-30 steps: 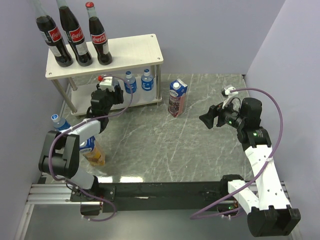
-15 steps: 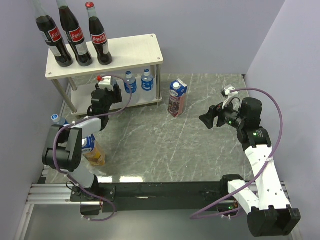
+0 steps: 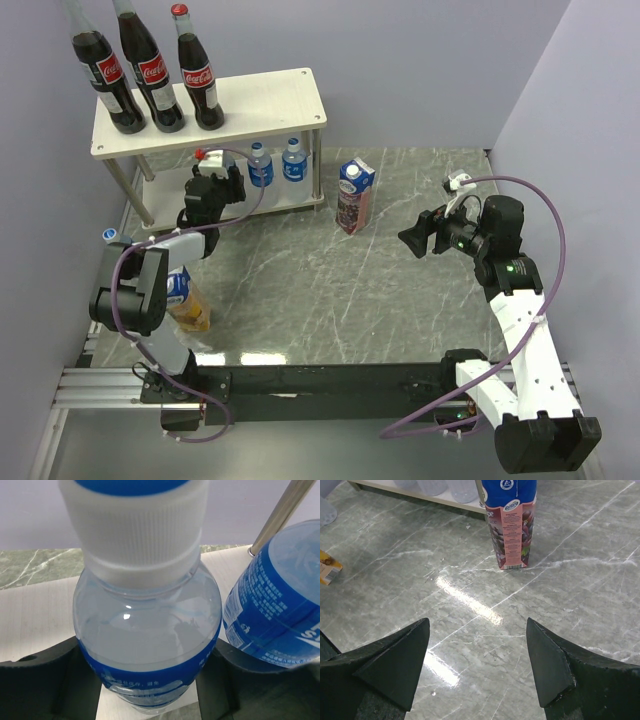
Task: Place and organize the beverage onto the shelf
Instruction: Place the drink on the shelf.
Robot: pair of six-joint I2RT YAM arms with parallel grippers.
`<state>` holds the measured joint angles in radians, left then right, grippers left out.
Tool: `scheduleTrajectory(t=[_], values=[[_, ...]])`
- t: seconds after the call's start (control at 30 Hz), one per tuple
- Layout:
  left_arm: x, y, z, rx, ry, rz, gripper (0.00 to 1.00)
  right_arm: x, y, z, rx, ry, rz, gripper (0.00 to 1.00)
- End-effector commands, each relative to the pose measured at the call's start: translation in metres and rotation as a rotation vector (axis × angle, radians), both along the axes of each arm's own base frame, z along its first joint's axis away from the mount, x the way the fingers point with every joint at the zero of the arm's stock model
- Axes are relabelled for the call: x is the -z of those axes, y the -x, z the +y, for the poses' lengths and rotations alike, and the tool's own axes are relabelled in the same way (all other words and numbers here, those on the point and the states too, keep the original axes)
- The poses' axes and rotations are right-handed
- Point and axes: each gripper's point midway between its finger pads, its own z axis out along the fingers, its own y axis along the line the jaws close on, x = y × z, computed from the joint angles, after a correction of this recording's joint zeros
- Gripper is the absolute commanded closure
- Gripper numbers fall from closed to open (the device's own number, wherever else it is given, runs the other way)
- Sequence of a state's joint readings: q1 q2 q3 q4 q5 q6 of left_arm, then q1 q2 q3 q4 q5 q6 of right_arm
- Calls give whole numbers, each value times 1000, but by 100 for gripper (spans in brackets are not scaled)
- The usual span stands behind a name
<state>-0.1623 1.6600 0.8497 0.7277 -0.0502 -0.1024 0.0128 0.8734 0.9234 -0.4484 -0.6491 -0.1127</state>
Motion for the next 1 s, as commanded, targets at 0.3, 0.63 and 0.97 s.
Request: scheduleTrajectory(t=[0.3, 0.63, 0.97], values=[[-85, -16, -5, 14, 78, -250, 59, -10, -2, 1, -15, 0, -48, 16], [-86, -11, -3, 7, 66, -242, 13, -12, -2, 1, -14, 2, -52, 16], [-91, -2, 0, 2, 48, -244, 4, -13, -1, 0, -10, 5, -59, 16]])
